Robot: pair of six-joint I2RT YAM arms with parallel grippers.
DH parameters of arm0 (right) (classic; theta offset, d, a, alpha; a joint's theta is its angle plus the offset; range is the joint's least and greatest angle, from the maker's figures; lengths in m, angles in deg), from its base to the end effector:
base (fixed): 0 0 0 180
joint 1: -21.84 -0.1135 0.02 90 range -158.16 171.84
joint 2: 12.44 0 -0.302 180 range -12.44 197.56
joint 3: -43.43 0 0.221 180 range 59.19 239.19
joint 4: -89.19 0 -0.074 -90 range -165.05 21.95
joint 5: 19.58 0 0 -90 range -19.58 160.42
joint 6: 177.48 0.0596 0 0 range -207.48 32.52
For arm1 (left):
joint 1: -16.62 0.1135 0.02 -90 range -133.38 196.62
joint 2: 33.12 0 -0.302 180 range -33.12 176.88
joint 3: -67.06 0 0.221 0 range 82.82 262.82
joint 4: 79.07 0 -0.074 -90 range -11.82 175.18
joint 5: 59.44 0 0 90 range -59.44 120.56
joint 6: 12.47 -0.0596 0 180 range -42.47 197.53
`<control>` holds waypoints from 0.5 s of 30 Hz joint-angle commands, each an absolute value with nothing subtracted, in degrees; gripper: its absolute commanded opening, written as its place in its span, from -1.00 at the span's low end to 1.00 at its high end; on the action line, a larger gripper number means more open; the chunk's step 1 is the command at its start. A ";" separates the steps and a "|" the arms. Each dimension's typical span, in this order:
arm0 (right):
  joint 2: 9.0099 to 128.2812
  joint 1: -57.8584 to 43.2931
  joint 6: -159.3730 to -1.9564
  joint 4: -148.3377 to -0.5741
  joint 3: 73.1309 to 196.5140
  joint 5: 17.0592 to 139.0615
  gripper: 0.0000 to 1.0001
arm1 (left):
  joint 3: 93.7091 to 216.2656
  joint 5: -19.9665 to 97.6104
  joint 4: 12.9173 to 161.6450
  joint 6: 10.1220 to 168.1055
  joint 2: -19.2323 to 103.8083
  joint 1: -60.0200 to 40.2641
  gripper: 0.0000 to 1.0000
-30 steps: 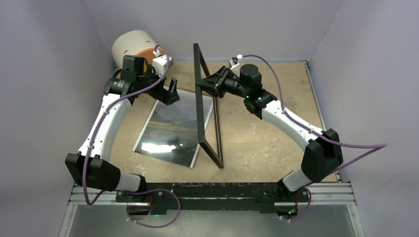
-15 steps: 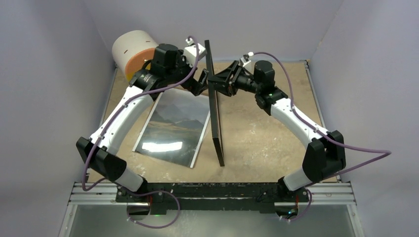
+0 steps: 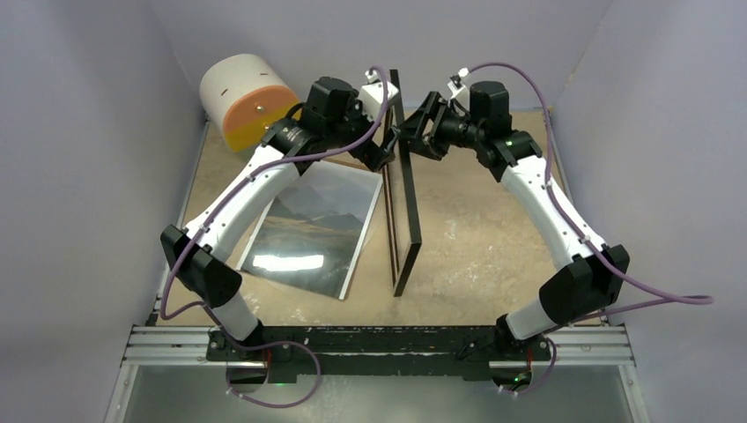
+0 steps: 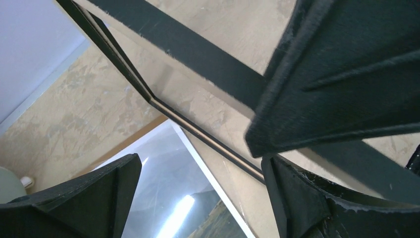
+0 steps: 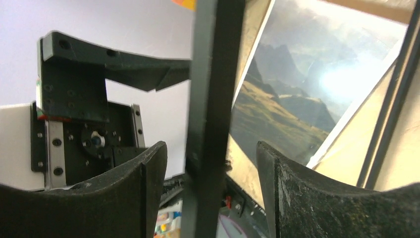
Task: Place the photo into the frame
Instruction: Turn over the photo frame at the center of the board.
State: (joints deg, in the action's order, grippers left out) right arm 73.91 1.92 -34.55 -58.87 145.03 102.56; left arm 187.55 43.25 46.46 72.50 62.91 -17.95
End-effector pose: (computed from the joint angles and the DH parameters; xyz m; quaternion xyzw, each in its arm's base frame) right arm 0.3025 0.1433 0.4373 0.0606 0.7861 0.5193 0.3297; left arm 0.2950 -0.2192 0.4392 0.3436 0.7912 -0.2192 0.4560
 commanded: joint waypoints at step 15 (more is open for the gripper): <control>75.67 2.07 -62.97 -27.49 163.00 71.52 -0.09 | 181.62 35.27 45.92 68.08 58.48 -18.69 1.00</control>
State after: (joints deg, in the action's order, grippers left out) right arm 76.47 1.99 -54.29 -35.76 159.52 84.88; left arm 185.60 39.14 46.30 70.88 62.17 -18.75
